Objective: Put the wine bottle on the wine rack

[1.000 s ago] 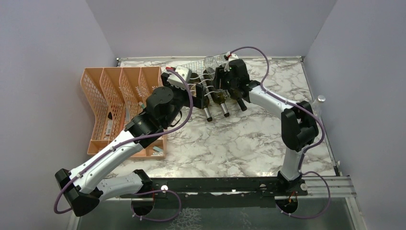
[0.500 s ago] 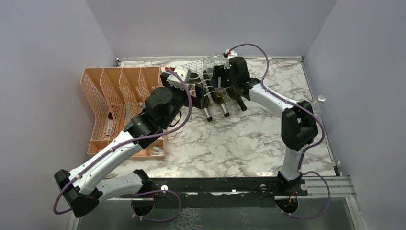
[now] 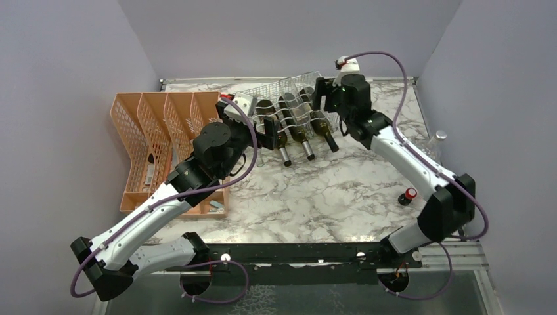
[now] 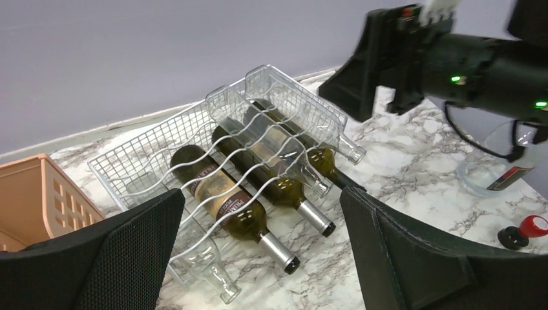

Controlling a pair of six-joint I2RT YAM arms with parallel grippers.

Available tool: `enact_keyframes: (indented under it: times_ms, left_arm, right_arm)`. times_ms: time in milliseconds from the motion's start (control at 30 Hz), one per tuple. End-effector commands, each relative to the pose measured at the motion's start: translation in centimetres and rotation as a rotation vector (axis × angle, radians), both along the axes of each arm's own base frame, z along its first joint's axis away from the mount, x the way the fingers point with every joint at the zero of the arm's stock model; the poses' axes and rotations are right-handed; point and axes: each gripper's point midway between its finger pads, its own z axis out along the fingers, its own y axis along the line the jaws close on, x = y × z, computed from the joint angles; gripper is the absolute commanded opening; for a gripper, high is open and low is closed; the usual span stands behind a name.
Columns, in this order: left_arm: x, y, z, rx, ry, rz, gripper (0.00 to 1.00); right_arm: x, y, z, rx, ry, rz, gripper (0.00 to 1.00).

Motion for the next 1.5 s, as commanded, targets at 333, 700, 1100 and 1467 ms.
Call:
enact_keyframes:
  times_ms: [333, 700, 1100, 1467]
  left_arm:
    - [-0.6, -0.3, -0.3, -0.019, -0.004, -0.040, 0.99]
    - [-0.8, 0.0, -0.5, -0.017, -0.009, -0.040, 0.99]
    - [-0.3, -1.5, 0.0, 0.001, -0.009, -0.082, 0.99]
    - [0.1, -3.9, -0.6, -0.044, 0.053, -0.140, 0.99]
  right_arm:
    - [-6.1, -23.8, 6.7, -0.152, -0.110, -0.746, 0.88]
    - [-10.7, -36.5, 4.5, -0.065, -0.032, -1.138, 0.94]
    - [-11.6, -38.0, 0.9, -0.029, 0.021, -1.185, 0.95]
    - [-11.9, -38.7, -3.2, -0.040, 0.089, -1.232, 0.91]
